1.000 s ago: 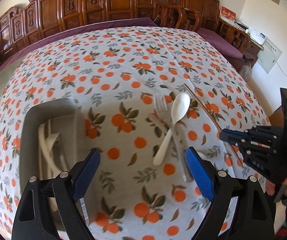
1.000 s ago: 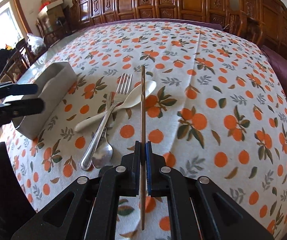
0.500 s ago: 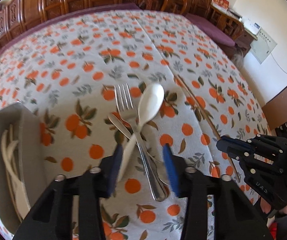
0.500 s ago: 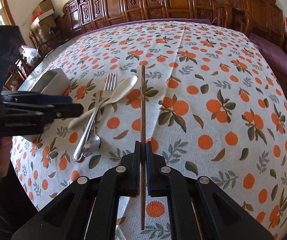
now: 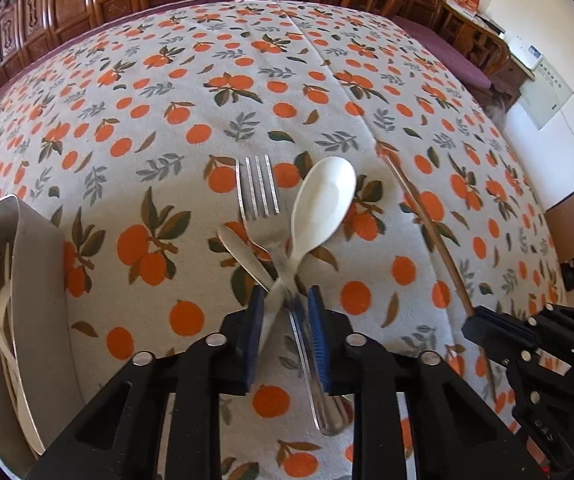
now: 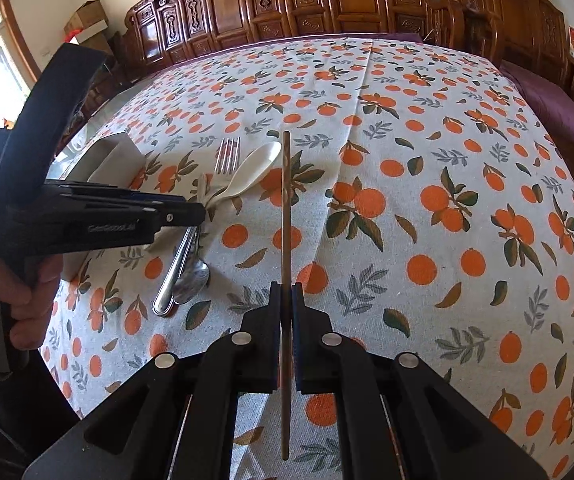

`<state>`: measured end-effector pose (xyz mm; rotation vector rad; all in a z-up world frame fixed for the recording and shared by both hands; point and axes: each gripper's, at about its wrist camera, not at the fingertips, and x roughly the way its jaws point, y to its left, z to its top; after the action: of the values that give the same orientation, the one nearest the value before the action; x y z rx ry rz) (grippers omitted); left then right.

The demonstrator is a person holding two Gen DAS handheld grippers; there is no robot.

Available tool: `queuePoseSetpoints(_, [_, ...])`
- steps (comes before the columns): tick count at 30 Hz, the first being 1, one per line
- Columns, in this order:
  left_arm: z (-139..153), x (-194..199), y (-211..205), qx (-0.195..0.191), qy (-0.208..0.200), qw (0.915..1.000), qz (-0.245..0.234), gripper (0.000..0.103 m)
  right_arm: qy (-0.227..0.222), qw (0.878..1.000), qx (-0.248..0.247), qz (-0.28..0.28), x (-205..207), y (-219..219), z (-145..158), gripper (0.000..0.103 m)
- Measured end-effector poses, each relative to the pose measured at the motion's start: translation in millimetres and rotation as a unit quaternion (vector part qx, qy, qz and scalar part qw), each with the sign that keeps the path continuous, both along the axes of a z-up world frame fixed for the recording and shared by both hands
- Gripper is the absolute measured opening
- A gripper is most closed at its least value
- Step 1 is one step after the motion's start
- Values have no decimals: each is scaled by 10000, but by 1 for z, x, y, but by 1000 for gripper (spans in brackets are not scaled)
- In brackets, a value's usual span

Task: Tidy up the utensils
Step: 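Grasp a metal fork with the left tool while the right tool holds the chopstick, then lower the metal fork into the grey tray and open the left tool while the right tool carries the chopstick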

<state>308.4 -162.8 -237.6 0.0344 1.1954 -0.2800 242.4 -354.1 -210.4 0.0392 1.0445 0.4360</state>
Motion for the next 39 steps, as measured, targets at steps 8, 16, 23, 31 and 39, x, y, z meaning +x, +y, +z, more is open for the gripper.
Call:
queuePoseSetpoints(8, [1,-2,-1,20,11,10000,-79,13,2,10000,-3,-8,-1,0,1,6])
queuePoseSetpoints(16, [-3,-5,-7,8,154,9998,-107,13,16,10000,-2,-29,-4,0,1,6])
queuePoseSetpoints(23, [-7,5,-6,28,181,9998,43,11,-20,10000,31,-24,-5,0,2,6])
queuePoseSetpoints(31, [-2,-4,3,29,89,10000,28,6,17,10000,13,-32,-5,2,1,6])
queuePoseSetpoints(39, [18,-18,10,51,-140,9997,-195,6,2,10000,-5,22,-7,12,4,6])
